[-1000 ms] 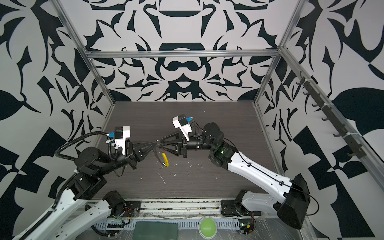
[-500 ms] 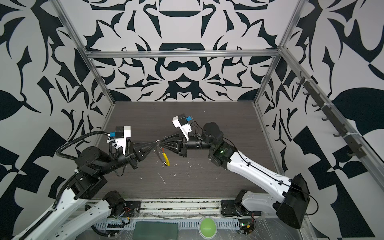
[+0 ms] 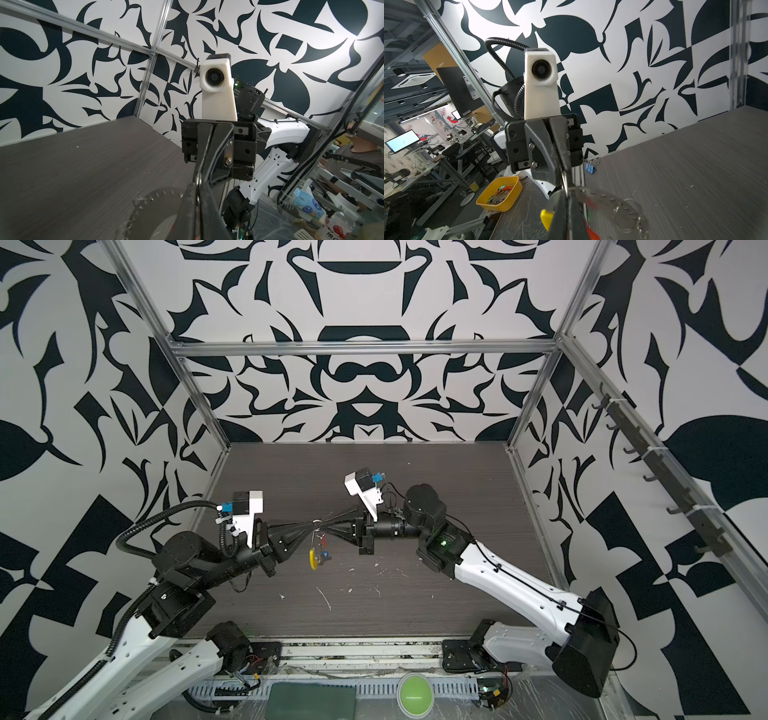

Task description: Remove the keys from the keyring

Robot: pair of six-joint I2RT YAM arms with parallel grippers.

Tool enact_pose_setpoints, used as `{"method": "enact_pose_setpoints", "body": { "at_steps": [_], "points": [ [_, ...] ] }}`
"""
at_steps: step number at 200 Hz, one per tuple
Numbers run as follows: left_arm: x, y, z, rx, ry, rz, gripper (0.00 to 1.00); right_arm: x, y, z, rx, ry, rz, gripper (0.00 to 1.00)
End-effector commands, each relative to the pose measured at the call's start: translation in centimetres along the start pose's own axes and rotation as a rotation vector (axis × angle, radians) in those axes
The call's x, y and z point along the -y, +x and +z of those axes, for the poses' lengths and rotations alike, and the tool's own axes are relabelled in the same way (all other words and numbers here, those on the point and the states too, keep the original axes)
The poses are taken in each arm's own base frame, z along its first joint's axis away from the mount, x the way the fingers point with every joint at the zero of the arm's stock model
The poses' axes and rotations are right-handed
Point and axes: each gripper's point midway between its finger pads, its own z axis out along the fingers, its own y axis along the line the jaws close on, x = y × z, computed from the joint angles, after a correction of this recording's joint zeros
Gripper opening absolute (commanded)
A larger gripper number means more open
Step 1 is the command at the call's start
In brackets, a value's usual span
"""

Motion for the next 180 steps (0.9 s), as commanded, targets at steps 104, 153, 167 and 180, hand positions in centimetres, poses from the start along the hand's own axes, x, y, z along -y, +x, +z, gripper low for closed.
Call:
{"method": "enact_pose_setpoints", "body": {
  "at_steps": [104,153,167,180],
  "points": [
    [2.3,1.6,-0.3,-0.34,0.028,-0.061,0.35,-2.2,-0.2,-2.0,-0.231,0.042,-0.11,0.0],
    [2.4,2.3,0.4,-0.423,0.052,-0.1,0.28,-2.5,0.0,-2.2,-0.269,0.039,-0.111,0.0],
    [2.5,2.4,0.6,-0.435,0.06,-0.109,0.24,-2.4,0.2,-2.1,-0.277,0.041,-0.11,0.0],
    [2.7,2.3,0.6,-0.437,0.07,-0.11,0.23,-2.3,0.3,-2.1,-0.282,0.046,-0.107,0.0]
  ]
}}
